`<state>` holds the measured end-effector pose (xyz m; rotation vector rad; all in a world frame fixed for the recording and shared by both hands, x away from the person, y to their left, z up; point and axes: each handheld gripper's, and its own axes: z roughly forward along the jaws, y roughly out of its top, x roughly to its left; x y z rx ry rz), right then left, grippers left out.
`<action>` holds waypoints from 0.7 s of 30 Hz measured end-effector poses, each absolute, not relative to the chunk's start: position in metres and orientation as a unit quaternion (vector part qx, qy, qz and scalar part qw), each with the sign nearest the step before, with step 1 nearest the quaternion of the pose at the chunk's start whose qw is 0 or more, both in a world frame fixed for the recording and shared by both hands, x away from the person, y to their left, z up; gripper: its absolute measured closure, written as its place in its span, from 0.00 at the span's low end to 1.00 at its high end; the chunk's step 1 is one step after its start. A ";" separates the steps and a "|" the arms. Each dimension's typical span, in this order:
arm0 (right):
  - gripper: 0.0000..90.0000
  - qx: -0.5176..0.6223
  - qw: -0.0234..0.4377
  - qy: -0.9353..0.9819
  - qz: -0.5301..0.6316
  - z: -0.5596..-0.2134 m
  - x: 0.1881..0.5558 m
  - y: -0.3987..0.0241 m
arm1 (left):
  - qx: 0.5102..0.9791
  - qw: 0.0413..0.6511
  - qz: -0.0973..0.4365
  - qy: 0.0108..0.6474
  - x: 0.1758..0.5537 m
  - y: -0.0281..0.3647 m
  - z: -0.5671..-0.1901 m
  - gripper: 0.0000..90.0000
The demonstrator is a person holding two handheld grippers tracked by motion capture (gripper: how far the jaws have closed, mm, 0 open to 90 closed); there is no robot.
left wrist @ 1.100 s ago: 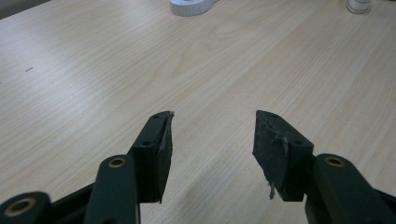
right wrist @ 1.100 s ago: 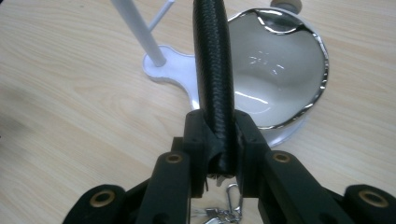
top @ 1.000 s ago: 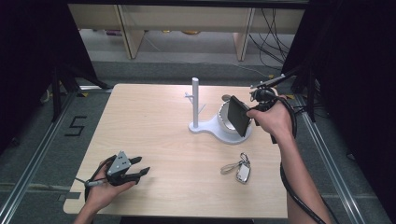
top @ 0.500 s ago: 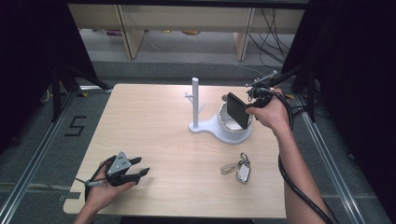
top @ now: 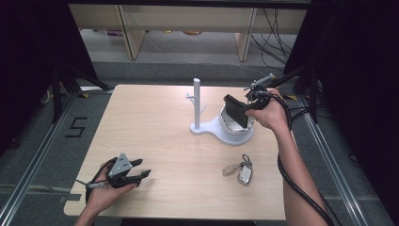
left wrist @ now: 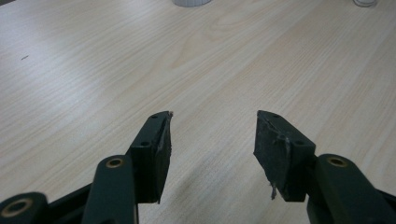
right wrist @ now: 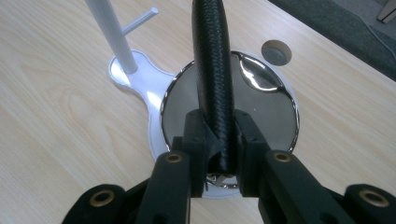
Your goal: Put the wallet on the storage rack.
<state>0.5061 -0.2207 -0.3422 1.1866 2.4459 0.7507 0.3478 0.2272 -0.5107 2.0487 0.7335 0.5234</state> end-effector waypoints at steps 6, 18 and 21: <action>0.87 0.411 0.163 0.857 0.264 -0.350 0.511 -0.221 | 0.817 0.445 0.205 0.303 0.347 0.225 -0.513 0.50; 0.82 0.432 0.159 0.843 0.278 -0.370 0.518 -0.231 | 0.820 0.442 0.203 0.301 0.347 0.224 -0.514 0.50; 0.72 0.440 0.169 0.837 0.278 -0.371 0.519 -0.233 | 0.818 0.445 0.202 0.303 0.348 0.224 -0.515 0.50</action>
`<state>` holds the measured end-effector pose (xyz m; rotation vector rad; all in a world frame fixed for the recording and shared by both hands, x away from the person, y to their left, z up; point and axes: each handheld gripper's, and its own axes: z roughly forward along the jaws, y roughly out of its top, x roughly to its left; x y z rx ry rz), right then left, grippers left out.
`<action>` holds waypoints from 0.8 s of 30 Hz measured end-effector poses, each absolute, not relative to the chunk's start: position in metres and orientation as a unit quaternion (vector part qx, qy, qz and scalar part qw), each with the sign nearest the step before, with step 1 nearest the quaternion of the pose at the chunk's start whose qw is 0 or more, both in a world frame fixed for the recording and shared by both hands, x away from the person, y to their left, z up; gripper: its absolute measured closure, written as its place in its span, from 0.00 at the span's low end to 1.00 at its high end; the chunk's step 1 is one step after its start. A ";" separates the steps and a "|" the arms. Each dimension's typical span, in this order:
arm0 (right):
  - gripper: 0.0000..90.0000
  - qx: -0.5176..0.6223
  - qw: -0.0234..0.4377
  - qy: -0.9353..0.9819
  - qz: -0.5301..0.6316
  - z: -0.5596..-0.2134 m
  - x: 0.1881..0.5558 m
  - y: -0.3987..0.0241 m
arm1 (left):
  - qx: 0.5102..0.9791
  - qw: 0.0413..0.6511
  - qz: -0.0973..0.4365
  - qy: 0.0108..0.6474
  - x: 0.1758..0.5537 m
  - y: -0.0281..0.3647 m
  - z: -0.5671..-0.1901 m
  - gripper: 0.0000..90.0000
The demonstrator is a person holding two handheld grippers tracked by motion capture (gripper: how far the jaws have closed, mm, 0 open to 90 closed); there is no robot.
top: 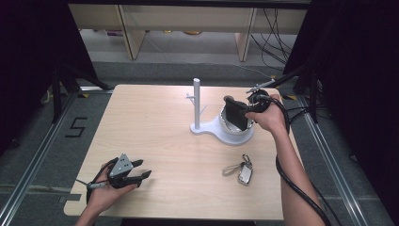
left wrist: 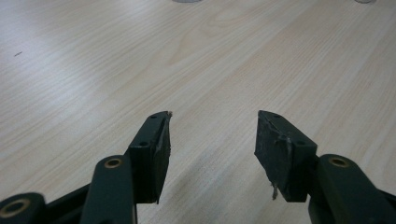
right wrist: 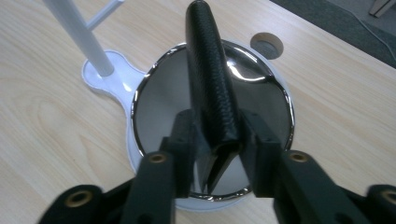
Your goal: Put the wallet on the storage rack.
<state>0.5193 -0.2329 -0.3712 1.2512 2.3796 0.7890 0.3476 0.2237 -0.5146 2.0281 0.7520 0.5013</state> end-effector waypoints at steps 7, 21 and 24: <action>0.65 0.442 0.184 0.830 0.287 -0.370 0.519 -0.236 | 0.821 0.442 0.202 0.301 0.348 0.223 -0.515 0.49; 0.87 0.414 0.199 0.840 0.289 -0.366 0.515 -0.238 | 0.823 0.440 0.199 0.300 0.348 0.222 -0.517 0.49; 0.87 0.412 0.199 0.839 0.293 -0.368 0.516 -0.240 | 0.821 0.443 0.198 0.302 0.348 0.221 -0.518 0.49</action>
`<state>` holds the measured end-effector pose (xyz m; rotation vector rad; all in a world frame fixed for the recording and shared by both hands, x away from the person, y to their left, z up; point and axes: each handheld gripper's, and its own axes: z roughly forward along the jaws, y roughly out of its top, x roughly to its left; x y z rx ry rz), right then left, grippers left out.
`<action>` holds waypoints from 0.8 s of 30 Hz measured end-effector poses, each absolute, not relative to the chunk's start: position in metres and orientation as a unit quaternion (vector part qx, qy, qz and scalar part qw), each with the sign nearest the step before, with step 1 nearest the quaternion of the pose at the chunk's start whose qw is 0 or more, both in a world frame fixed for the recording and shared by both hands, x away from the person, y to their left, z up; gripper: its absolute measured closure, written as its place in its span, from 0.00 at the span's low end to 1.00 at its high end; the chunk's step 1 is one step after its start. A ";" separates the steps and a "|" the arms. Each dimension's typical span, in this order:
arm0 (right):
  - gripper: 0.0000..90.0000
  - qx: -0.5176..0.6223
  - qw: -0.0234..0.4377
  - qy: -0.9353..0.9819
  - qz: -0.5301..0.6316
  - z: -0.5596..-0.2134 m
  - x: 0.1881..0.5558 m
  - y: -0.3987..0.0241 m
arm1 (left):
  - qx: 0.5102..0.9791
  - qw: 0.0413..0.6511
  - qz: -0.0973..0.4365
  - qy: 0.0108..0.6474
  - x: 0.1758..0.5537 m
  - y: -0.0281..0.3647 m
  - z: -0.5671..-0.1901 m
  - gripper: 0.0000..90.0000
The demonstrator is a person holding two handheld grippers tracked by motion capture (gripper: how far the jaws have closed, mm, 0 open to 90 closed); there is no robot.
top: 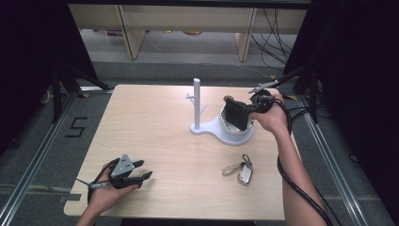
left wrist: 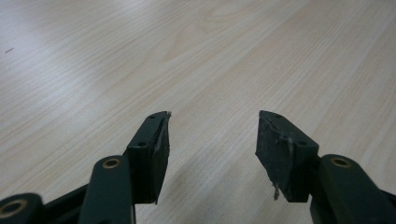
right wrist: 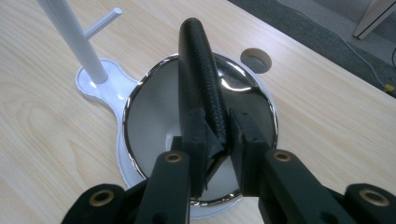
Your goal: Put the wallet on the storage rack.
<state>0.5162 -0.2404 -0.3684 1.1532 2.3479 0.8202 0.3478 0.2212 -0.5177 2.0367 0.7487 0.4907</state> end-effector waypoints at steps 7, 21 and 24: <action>0.87 0.415 0.193 0.842 0.287 -0.369 0.516 -0.238 | 0.823 0.441 0.198 0.300 0.348 0.221 -0.517 0.49; 0.52 0.492 0.151 0.804 0.297 -0.355 0.499 -0.241 | 0.817 0.448 0.199 0.304 0.347 0.220 -0.514 0.48; 0.49 0.503 0.134 0.804 0.287 -0.354 0.491 -0.249 | 0.816 0.449 0.199 0.304 0.347 0.220 -0.515 0.48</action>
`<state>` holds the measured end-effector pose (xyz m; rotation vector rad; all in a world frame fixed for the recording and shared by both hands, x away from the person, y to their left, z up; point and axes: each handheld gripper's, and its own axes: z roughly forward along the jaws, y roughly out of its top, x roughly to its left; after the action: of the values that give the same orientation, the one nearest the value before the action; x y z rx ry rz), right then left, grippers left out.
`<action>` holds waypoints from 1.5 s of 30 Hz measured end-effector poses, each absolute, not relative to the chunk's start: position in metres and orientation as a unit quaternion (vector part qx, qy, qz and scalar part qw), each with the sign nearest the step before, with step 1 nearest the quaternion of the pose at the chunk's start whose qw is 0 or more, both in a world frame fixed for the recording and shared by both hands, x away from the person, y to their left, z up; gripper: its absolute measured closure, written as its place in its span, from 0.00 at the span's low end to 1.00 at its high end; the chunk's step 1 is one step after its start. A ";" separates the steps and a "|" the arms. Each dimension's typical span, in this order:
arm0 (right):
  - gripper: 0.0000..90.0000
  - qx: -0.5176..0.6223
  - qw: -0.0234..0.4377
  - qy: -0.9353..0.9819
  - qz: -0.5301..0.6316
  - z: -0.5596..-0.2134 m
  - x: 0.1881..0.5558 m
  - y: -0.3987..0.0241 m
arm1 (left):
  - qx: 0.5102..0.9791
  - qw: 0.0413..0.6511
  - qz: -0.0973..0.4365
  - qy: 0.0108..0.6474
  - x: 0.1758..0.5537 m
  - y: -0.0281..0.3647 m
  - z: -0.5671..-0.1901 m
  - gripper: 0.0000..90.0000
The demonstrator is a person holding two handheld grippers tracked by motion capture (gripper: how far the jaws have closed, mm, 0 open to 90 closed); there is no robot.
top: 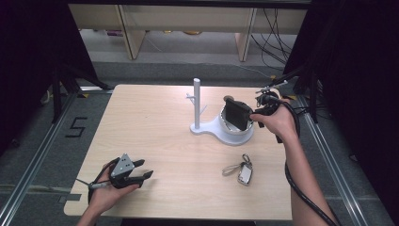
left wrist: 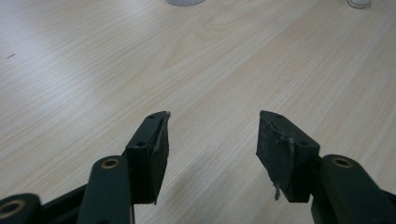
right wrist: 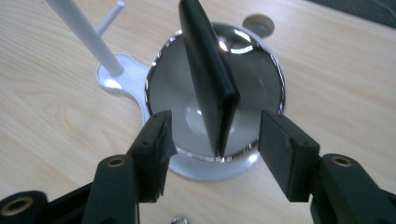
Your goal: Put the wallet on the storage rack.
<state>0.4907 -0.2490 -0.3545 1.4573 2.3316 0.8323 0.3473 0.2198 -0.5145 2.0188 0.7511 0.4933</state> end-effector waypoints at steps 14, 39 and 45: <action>0.54 0.565 0.081 0.790 0.223 -0.398 0.450 -0.267 | 0.813 0.449 0.199 0.314 0.346 0.219 -0.514 0.47; 0.64 0.597 0.053 0.763 0.241 -0.445 0.405 -0.259 | 0.794 0.474 0.216 0.311 0.347 0.214 -0.507 0.48; 0.65 0.603 0.060 0.757 0.243 -0.451 0.400 -0.262 | 0.793 0.476 0.216 0.313 0.347 0.214 -0.508 0.48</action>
<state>0.4000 -0.2616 -0.4505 1.8256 2.2932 0.7372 0.3473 0.2145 -0.5075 1.9371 0.7643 0.5280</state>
